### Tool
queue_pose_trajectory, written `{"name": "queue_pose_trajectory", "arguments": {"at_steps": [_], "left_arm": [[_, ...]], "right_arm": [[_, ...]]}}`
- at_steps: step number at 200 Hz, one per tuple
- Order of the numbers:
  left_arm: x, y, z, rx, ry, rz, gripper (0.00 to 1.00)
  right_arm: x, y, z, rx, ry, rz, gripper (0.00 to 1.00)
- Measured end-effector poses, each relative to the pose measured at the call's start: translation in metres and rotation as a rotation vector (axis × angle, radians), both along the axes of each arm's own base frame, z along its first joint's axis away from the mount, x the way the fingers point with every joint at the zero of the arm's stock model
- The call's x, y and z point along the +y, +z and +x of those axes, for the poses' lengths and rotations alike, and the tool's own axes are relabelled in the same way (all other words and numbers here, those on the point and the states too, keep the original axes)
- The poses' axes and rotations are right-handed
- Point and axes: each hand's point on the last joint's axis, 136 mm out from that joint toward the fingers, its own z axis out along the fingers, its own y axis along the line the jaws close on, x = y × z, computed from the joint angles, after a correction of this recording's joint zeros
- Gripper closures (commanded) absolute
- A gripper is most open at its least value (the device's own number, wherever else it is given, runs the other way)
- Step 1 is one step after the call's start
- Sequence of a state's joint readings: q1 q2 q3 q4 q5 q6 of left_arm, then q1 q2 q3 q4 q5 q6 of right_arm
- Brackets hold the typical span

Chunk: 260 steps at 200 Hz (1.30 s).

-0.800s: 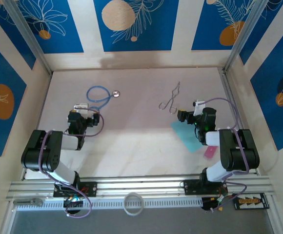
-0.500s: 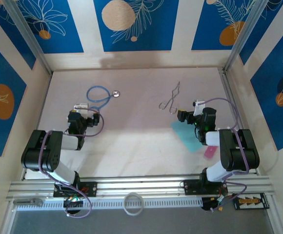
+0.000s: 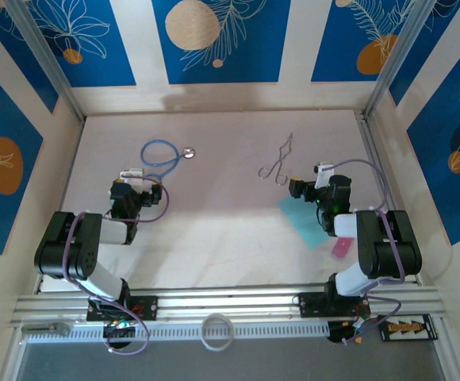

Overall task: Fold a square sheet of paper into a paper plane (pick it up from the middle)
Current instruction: Move the square sheet of paper to the center of the table.

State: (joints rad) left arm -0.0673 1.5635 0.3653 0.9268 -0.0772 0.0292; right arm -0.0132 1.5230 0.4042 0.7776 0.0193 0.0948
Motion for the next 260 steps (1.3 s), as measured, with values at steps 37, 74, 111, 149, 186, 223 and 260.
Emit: {"name": "queue_pose_trajectory", "arguments": {"at_steps": [37,74,111,149,186,223,260], "left_arm": [[-0.002,0.0,0.0,-0.001,-0.014,-0.003,0.0],[-0.007,0.001,-0.004,-0.021,-0.044,-0.01,0.0],[-0.007,0.0,-0.013,-0.025,-0.047,-0.011,0.0],[-0.002,0.036,-0.015,-0.083,-0.016,-0.02,0.0],[0.008,0.054,-0.016,-0.061,0.062,-0.066,0.0],[0.013,0.064,-0.02,0.021,0.133,-0.148,0.0],[0.013,0.091,-0.028,0.076,0.205,-0.325,0.0]], "right_arm": [[-0.001,0.0,0.0,0.0,-0.003,-0.001,0.01],[0.002,0.0,0.0,0.0,0.004,-0.002,0.01],[0.002,-0.001,-0.001,0.01,0.007,0.0,0.01],[-0.001,0.019,0.004,0.03,-0.003,0.011,0.01],[-0.017,0.056,0.007,0.045,-0.066,0.064,0.01],[-0.039,0.057,-0.008,0.254,-0.176,0.254,0.01],[-0.05,0.03,-0.025,0.501,-0.217,0.519,0.15]]}}
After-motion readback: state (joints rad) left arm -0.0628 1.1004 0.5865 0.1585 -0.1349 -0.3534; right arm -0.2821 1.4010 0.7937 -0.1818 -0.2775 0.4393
